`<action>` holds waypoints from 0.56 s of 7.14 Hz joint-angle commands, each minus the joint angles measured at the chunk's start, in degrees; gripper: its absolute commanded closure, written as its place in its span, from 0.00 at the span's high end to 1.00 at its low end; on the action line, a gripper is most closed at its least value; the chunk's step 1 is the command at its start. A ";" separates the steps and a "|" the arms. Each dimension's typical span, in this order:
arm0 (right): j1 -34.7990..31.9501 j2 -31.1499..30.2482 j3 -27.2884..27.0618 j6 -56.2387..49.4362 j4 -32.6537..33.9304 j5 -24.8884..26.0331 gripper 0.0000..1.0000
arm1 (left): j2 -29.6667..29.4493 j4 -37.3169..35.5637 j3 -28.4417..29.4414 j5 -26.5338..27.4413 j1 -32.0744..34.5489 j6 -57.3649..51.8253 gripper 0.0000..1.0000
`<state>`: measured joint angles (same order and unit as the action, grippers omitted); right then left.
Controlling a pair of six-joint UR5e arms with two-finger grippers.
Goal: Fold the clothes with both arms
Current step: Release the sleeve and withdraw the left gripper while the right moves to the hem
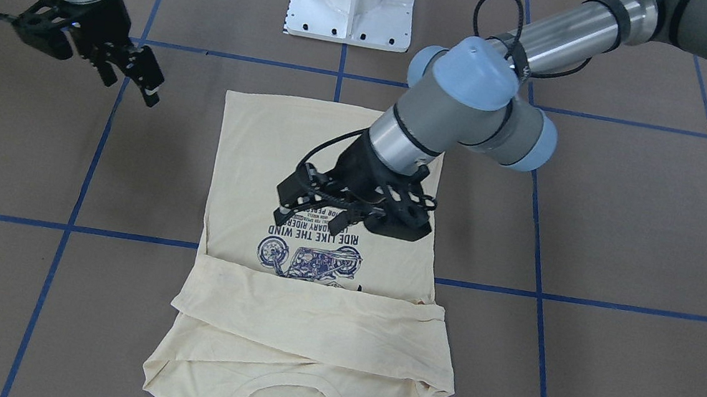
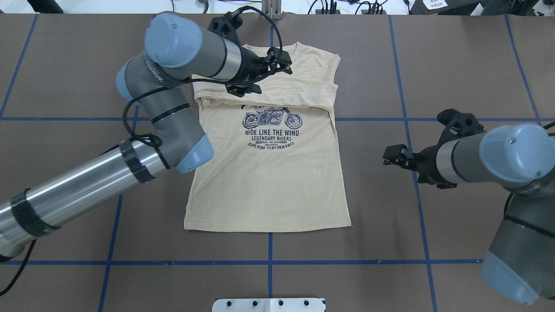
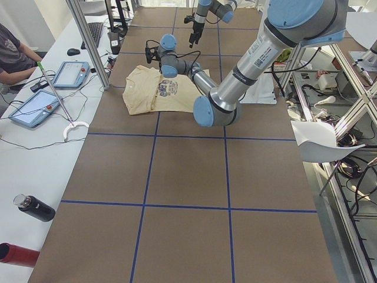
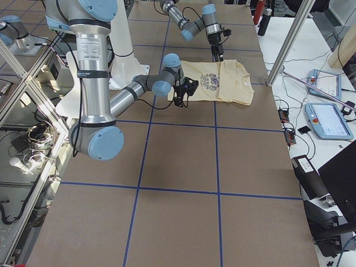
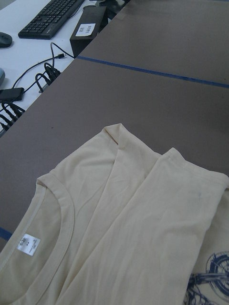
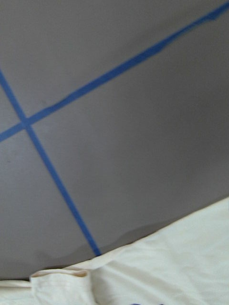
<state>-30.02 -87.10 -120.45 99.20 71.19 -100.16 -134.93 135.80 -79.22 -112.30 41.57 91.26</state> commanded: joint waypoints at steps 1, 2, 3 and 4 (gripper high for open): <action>16.23 0.44 -1.72 17.70 0.17 13.42 0.93 | 10.53 0.26 -9.09 -7.89 3.58 -5.99 0.99; 20.66 0.88 -0.94 21.53 0.35 18.46 0.92 | 14.22 1.22 -11.03 -8.29 4.47 -9.74 0.99; 20.71 3.84 0.72 25.05 1.39 18.69 0.91 | 17.48 1.40 -12.87 -8.12 4.92 -10.91 0.99; 20.62 7.26 4.74 27.08 1.93 18.69 0.89 | 17.68 1.31 -13.07 -8.11 4.92 -10.92 0.99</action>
<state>-10.13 -83.32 -119.26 122.97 72.39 -82.37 -118.89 137.01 -91.28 -120.24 46.19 81.16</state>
